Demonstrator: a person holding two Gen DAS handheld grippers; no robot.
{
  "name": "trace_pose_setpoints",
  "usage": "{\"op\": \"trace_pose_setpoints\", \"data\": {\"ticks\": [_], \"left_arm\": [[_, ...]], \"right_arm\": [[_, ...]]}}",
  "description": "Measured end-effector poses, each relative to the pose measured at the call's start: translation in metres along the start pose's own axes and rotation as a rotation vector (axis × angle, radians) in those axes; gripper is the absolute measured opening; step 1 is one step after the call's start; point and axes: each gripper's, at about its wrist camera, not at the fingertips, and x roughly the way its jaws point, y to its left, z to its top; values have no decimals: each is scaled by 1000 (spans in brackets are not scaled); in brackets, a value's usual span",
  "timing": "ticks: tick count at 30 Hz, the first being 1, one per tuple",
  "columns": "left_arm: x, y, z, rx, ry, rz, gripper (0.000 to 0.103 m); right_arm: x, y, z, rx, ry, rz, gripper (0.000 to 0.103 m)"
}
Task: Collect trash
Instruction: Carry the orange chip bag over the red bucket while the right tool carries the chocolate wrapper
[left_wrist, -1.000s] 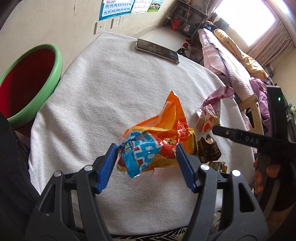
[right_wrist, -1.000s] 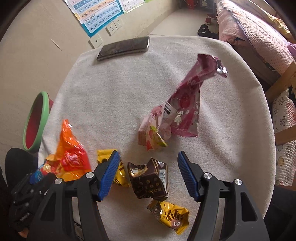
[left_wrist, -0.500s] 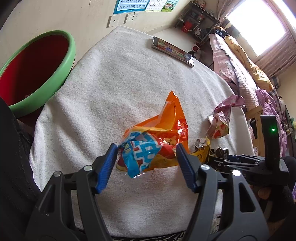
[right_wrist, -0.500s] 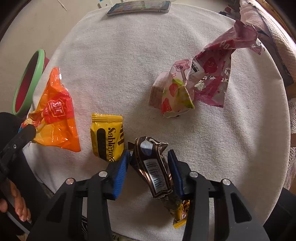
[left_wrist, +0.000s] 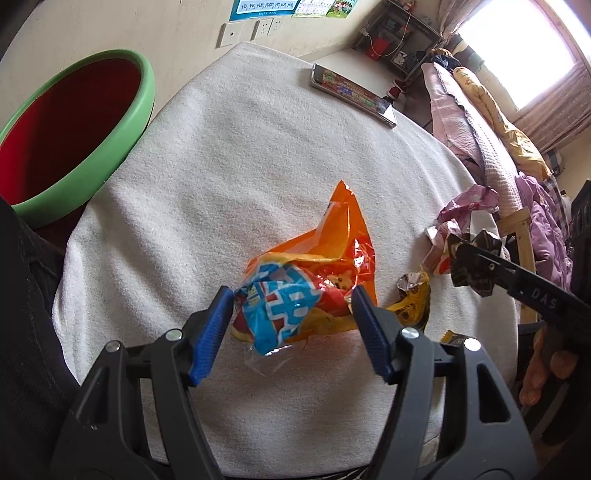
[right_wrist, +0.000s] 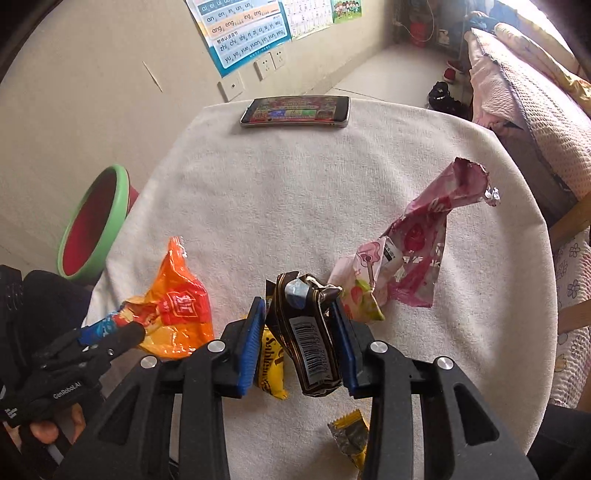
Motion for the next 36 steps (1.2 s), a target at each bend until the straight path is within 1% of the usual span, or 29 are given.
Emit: {"op": "trace_pose_setpoints", "data": {"ticks": [4,6,9,12,13,14,20,28,36], "left_arm": [[1,2,1,-11,-4,0,66],[2,2,1,-5,-6,7,71],[5,2,1,-9,7,14,71],[8,-3,0,14,20,12,71],[9,-5,-1,24,19,14,69],[9,-8,-1,34,18,12,63],[7,-11,1,45,-5,-3,59],[13,-7,5,27,-9,-9,59],[17,-5,10,27,-22,-22,59]], "right_arm": [[14,7,6,-28,28,9,35],[18,12,8,-37,20,13,35],[24,13,12,-33,-2,22,35],[27,10,12,-15,2,37,35],[28,9,12,-11,5,40,35],[29,9,12,-7,6,44,35],[28,5,14,11,-5,66,35],[27,4,18,29,-12,79,36],[36,6,18,22,11,69,36]]}}
